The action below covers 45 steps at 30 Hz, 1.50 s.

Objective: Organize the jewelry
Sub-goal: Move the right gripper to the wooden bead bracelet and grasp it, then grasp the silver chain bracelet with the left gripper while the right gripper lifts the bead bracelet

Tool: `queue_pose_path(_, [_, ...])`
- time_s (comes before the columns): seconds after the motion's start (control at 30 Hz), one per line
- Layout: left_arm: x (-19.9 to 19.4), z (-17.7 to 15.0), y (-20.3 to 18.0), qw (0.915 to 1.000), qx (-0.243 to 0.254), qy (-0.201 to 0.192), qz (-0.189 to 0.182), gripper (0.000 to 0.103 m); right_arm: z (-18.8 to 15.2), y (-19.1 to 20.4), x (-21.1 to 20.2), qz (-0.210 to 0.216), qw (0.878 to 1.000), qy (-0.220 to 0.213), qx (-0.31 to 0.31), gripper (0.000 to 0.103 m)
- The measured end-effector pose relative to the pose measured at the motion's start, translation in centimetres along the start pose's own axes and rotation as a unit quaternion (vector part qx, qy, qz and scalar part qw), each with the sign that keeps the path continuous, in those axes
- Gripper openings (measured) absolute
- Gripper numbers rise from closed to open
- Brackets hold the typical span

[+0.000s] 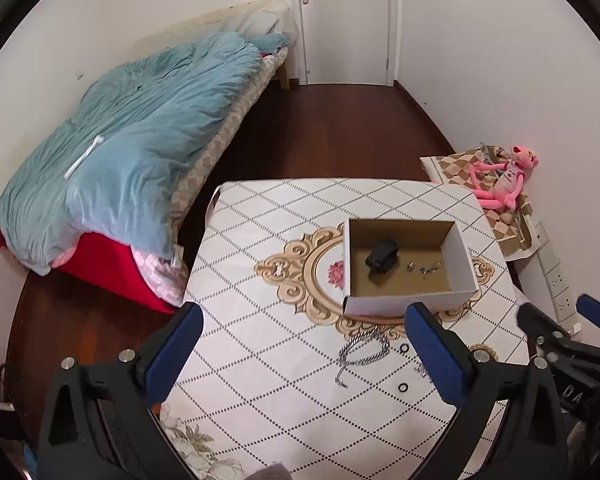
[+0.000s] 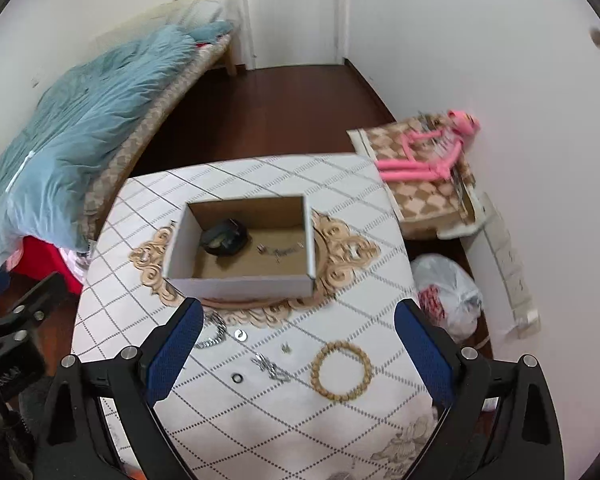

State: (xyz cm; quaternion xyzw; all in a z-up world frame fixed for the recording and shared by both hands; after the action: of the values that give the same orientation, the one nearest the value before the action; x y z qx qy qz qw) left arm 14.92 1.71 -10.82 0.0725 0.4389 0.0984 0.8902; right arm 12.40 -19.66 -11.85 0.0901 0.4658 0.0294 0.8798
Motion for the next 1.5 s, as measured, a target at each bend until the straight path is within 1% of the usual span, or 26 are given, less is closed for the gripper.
queue_pose_path(0.07, [0.7,-1.1,-0.2,1.0000,-0.001,0.007,0.004,0.103,-1.5,-1.7,0.7,-0.012,1.000,0.010,0.025,0.098])
queue_pose_path(0.13, [2.1,-2.8,-0.5,0.9997,0.005,0.023,0.007,0.103,-3.5,-3.7,2.0,-0.022,0.998,0.030,0.054,0.098])
queue_pose_path(0.27, [5.5,-6.3,-1.2,0.9976,0.013,0.066,0.016,0.103,-8.4,-8.1,6.0,-0.037,0.989,0.082,0.118,0.096])
queue_pose_path(0.3, [6.4,-7.3,-1.3,0.9964,0.015,0.080,0.021,0.103,-9.3,-8.8,6.8,-0.040,0.987,0.089,0.127,0.094])
queue_pose_path(0.37, [7.7,-8.7,-1.4,0.9948,0.020,0.097,0.026,0.103,-11.0,-10.2,8.5,-0.048,0.983,0.106,0.144,0.076])
queue_pose_path(0.4, [8.0,-9.2,-1.4,0.9942,0.022,0.100,0.031,0.103,-11.8,-10.8,9.4,-0.053,0.981,0.113,0.151,0.073])
queue_pose_path(0.5, [9.4,-10.4,-1.2,0.9922,0.028,0.114,0.040,0.103,-12.9,-11.9,11.6,-0.070,0.979,0.116,0.155,0.072])
queue_pose_path(0.57, [10.2,-11.0,-1.0,0.9911,0.030,0.123,0.042,0.103,-13.1,-12.2,12.4,-0.083,0.978,0.115,0.151,0.066])
queue_pose_path(0.6, [10.5,-11.1,-0.9,0.9907,0.029,0.126,0.042,0.103,-12.8,-11.9,12.4,-0.083,0.980,0.105,0.144,0.063])
queue_pose_path(0.63, [10.7,-11.2,-0.8,0.9904,0.026,0.129,0.040,0.102,-12.6,-11.5,12.6,-0.082,0.981,0.101,0.142,0.058])
queue_pose_path(0.67, [11.0,-11.4,-0.7,0.9901,0.023,0.134,0.036,0.102,-12.4,-11.4,12.7,-0.081,0.982,0.100,0.141,0.042])
queue_pose_path(0.7, [11.2,-11.5,-0.6,0.9898,0.019,0.138,0.030,0.102,-12.2,-11.0,12.8,-0.078,0.983,0.096,0.136,0.032])
queue_pose_path(0.73, [11.5,-11.5,-0.7,0.9897,0.017,0.140,0.022,0.102,-12.1,-10.8,12.9,-0.075,0.984,0.095,0.133,0.015])
queue_pose_path(0.77, [11.7,-11.5,-0.8,0.9896,0.016,0.143,0.014,0.102,-12.0,-10.2,13.2,-0.061,0.985,0.095,0.130,0.010])
queue_pose_path(0.87, [12.2,-10.7,-1.6,0.9896,0.024,0.141,-0.014,0.102,-11.9,-8.7,13.7,-0.020,0.986,0.098,0.130,0.009])
queue_pose_path(0.93, [12.5,-10.0,-2.7,0.9896,0.044,0.133,-0.031,0.102,-12.0,-7.9,13.8,0.002,0.986,0.100,0.137,0.009])
queue_pose_path(1.07, [13.9,-9.1,-5.4,0.9846,0.093,0.136,-0.058,0.102,-11.8,-7.2,13.5,0.010,0.985,0.095,0.141,0.009])
queue_pose_path(1.1, [14.4,-9.1,-6.1,0.9827,0.106,0.139,-0.061,0.100,-11.7,-7.1,13.4,0.009,0.986,0.093,0.141,0.009])
queue_pose_path(1.2, [15.4,-9.5,-7.7,0.9769,0.135,0.152,-0.067,0.080,-11.5,-7.3,13.3,0.006,0.986,0.092,0.142,0.009])
queue_pose_path(1.23, [15.7,-9.7,-8.1,0.9750,0.143,0.157,-0.067,0.071,-11.5,-7.4,13.3,0.004,0.985,0.092,0.143,0.009])
queue_pose_path(1.3, [15.6,-9.7,-8.6,0.9746,0.142,0.154,-0.080,0.061,-11.6,-7.7,13.2,0.001,0.985,0.094,0.145,0.009])
queue_pose_path(1.33, [15.5,-9.6,-8.8,0.9743,0.139,0.152,-0.091,0.047,-11.6,-7.6,13.2,0.000,0.984,0.095,0.148,0.009])
queue_pose_path(1.37, [15.3,-9.7,-9.1,0.9730,0.133,0.154,-0.109,0.027,-11.6,-7.8,13.2,-0.001,0.984,0.096,0.148,0.009])
queue_pose_path(1.43, [14.8,-9.7,-9.5,0.9711,0.125,0.157,-0.129,0.011,-11.6,-8.0,13.5,-0.003,0.984,0.099,0.149,0.009])
queue_pose_path(1.47, [14.7,-9.7,-9.7,0.9705,0.123,0.158,-0.134,0.007,-11.6,-8.1,13.6,-0.002,0.984,0.100,0.149,0.009])
queue_pose_path(1.5, [14.6,-9.7,-9.8,0.9703,0.119,0.160,-0.137,0.006,-11.6,-8.1,13.6,-0.003,0.984,0.099,0.148,0.009])
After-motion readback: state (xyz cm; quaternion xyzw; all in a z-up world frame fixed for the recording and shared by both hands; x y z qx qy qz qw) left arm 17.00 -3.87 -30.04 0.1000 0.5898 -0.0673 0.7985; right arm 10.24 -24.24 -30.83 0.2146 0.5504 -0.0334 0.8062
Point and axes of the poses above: each gripper's, at about its wrist camera, not at the fingertips, and x roughly the way its jaws point, y to its left, z to its top, the point moved 8 cm from there along x, roughly the way its jaws point, and after that the axes turned 11 degrees about z, right-handed, at the moved point
